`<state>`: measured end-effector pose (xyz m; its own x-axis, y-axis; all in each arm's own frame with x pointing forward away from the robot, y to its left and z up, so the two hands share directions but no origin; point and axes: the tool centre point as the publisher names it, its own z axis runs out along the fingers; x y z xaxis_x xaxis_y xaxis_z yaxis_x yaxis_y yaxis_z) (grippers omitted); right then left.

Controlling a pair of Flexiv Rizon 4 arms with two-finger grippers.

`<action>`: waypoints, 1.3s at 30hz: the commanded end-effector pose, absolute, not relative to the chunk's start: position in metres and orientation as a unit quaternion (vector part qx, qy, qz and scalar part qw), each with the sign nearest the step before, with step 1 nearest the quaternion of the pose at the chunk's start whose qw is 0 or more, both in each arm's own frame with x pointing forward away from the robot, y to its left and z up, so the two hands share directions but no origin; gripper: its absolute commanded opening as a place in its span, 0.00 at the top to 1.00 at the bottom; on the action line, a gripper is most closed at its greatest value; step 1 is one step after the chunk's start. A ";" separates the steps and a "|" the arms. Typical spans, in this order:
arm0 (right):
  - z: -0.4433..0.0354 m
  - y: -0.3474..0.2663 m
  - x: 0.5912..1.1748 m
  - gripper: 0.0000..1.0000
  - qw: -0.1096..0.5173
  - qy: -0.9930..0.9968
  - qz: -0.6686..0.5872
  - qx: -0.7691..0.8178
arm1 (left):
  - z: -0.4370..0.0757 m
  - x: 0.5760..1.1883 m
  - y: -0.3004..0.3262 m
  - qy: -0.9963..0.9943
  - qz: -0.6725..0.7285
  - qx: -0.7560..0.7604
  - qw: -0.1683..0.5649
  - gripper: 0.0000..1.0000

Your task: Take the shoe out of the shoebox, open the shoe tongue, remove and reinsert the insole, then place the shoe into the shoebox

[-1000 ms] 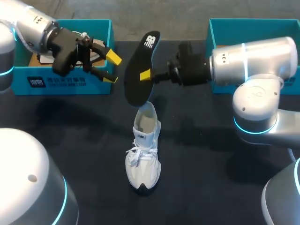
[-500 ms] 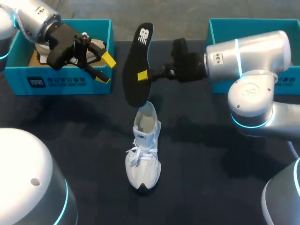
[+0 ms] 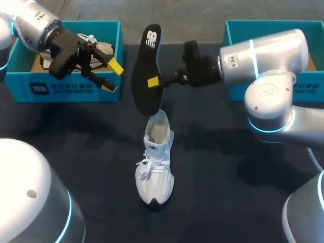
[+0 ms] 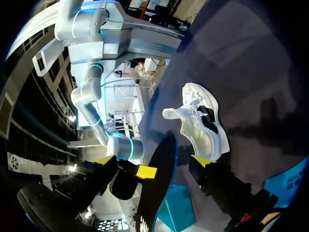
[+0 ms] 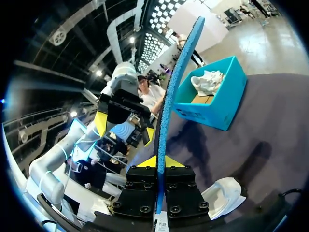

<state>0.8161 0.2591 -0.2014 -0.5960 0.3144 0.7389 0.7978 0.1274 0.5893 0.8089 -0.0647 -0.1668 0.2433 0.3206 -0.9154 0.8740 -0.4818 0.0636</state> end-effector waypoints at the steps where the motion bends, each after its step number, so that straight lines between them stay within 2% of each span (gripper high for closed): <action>1: -0.202 0.262 0.817 1.00 0.225 -0.716 -0.534 -0.389 | -0.167 0.807 -0.065 0.411 -0.456 0.729 0.303 0.00; 14: -0.202 0.262 0.817 1.00 0.225 -0.716 -0.534 -0.389 | -0.167 0.807 -0.065 0.411 -0.456 0.729 0.303 0.00; 20: -0.215 0.251 0.814 1.00 0.215 -0.711 -0.554 -0.377 | -0.176 0.807 -0.064 0.410 -0.450 0.723 0.328 0.00; 39: -0.256 0.234 0.819 1.00 0.186 -0.716 -0.589 -0.326 | -0.229 0.806 -0.062 0.472 -0.438 0.702 0.305 0.00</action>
<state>0.8178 0.2309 -0.2519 -0.7155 0.2546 0.6506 0.6888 0.1015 0.7178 0.8068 -0.0632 -0.2219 0.1759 0.4019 -0.8986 0.9279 -0.3726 0.0150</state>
